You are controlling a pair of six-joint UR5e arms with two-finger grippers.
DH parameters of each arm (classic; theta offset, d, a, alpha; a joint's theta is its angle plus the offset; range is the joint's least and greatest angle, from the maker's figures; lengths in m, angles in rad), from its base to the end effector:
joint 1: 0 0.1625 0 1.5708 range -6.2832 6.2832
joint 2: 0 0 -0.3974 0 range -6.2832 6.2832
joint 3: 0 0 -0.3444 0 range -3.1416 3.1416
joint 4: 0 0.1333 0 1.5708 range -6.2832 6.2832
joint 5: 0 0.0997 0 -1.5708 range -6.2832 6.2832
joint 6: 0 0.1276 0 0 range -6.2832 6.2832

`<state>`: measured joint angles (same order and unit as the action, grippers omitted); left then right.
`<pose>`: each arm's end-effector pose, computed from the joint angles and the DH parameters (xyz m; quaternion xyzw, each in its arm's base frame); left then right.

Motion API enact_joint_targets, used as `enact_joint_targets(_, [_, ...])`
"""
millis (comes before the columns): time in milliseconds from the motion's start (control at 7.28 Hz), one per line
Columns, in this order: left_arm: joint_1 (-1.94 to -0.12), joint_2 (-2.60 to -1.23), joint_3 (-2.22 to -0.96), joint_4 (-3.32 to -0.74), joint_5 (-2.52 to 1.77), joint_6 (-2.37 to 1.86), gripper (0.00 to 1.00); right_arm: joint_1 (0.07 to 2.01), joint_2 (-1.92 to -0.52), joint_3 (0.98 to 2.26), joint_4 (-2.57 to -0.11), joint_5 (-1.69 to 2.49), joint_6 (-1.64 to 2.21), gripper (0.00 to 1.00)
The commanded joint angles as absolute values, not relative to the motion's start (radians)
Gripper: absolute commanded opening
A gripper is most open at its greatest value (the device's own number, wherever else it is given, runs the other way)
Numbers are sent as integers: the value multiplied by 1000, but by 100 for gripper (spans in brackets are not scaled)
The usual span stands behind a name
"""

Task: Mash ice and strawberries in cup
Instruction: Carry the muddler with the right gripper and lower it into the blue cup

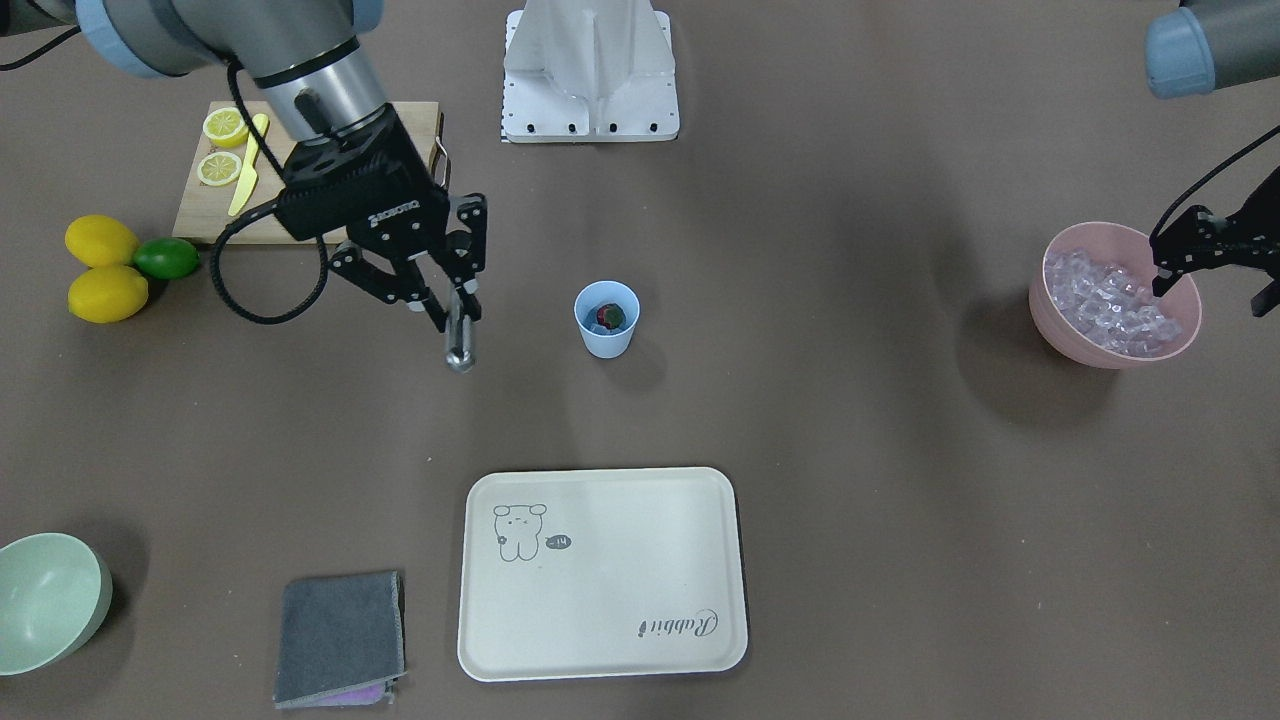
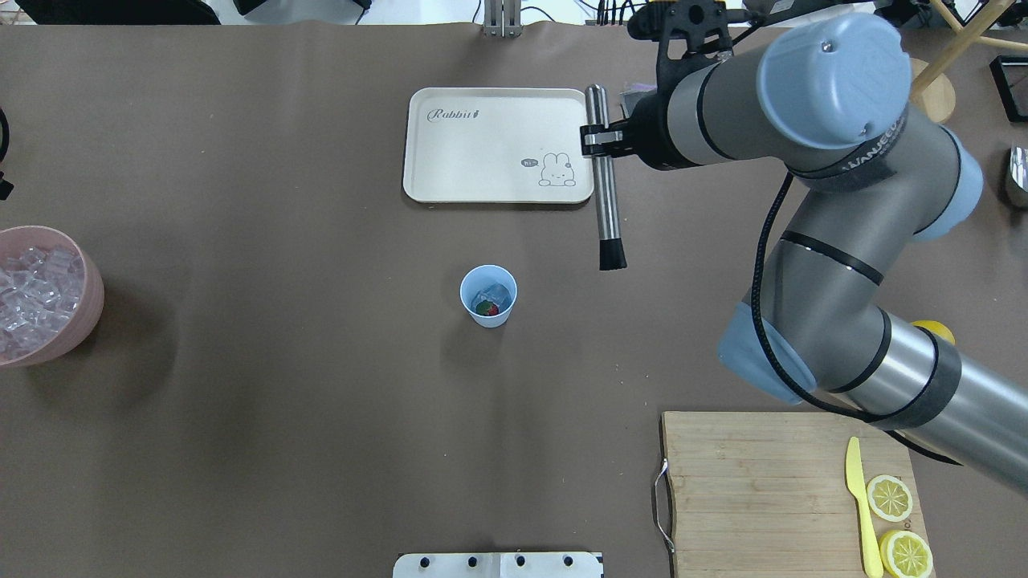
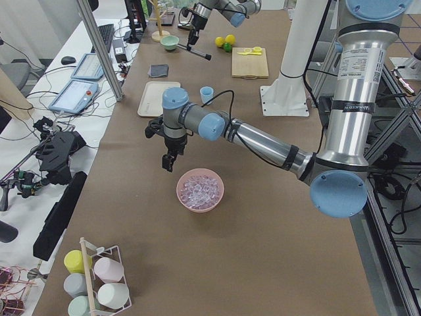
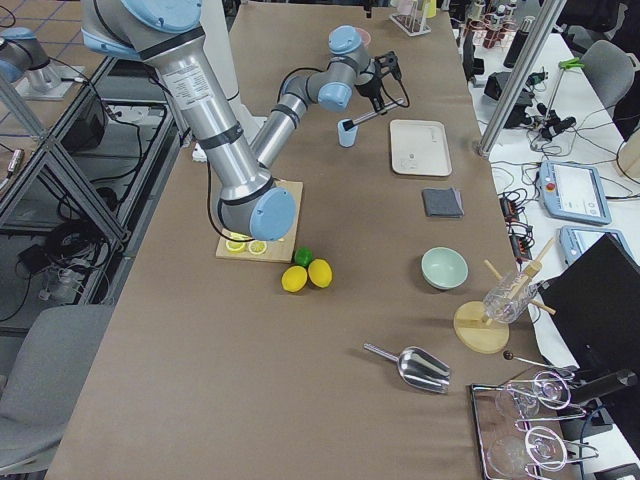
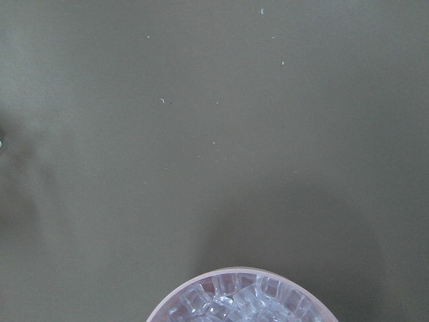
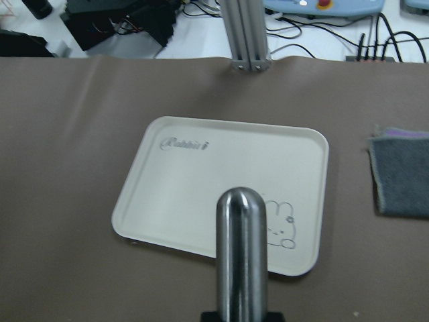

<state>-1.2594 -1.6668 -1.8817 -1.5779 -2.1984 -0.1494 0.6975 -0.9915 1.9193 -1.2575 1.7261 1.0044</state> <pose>0.0937 -0.4817 0.4762 0.1213 0.3387 0.1386 0.9227 -0.3682 -0.4568 0.1659 0.2915 -0.5050 0.0081 0.8123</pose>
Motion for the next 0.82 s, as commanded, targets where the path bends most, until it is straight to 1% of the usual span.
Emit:
enact_joint_targets(0, [-1258, -1667, -1882, -1577, -2215, -149, 97, 551, -991, 1880, -950, 1482, 1019, 0])
enact_joint_targets(275, [-1256, -1680, -1865, -1577, -2215, -149, 97, 464, -989, 1810, -781, 1311, 1009, 0])
enact_joint_targets(687, [-1256, -1677, -1871, -1577, -2214, -149, 97, 407, -991, 1755, -746, 1187, 996, 0])
